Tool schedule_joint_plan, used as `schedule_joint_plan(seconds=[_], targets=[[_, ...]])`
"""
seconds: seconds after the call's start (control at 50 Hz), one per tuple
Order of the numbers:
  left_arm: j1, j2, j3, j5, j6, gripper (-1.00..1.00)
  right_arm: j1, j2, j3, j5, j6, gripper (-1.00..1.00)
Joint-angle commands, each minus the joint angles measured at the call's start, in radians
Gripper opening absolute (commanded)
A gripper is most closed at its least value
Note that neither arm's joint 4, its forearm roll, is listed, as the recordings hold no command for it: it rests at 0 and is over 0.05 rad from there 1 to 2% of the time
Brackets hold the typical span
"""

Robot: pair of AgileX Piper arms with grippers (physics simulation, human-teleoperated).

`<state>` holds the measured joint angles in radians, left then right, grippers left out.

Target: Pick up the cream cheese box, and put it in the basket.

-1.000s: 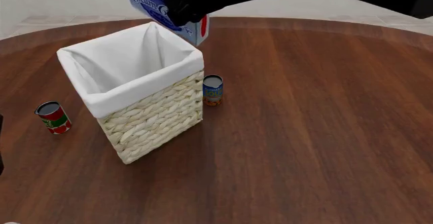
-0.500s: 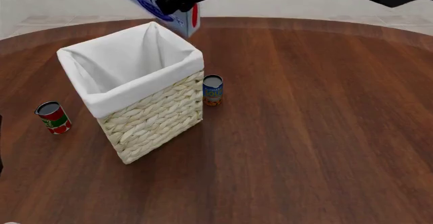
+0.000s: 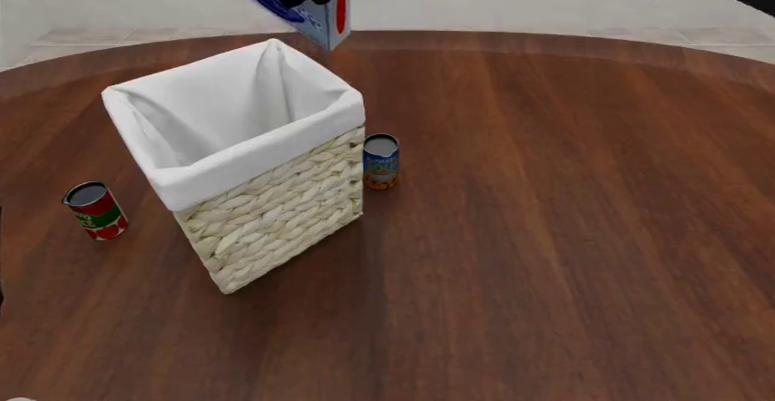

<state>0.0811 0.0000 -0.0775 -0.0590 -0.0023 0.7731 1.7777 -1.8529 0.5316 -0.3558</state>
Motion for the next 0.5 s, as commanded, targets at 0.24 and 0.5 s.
schedule_joint_plan(seconds=[0.24,0.5], targets=[[0.013,0.0,0.006,-0.005,0.0,1.0,0.002,0.064,-0.063,0.004,-0.002,-1.0],[0.017,0.0,0.012,-0.01,0.0,1.0,0.009,0.097,-0.104,0.017,-0.006,-1.0]])
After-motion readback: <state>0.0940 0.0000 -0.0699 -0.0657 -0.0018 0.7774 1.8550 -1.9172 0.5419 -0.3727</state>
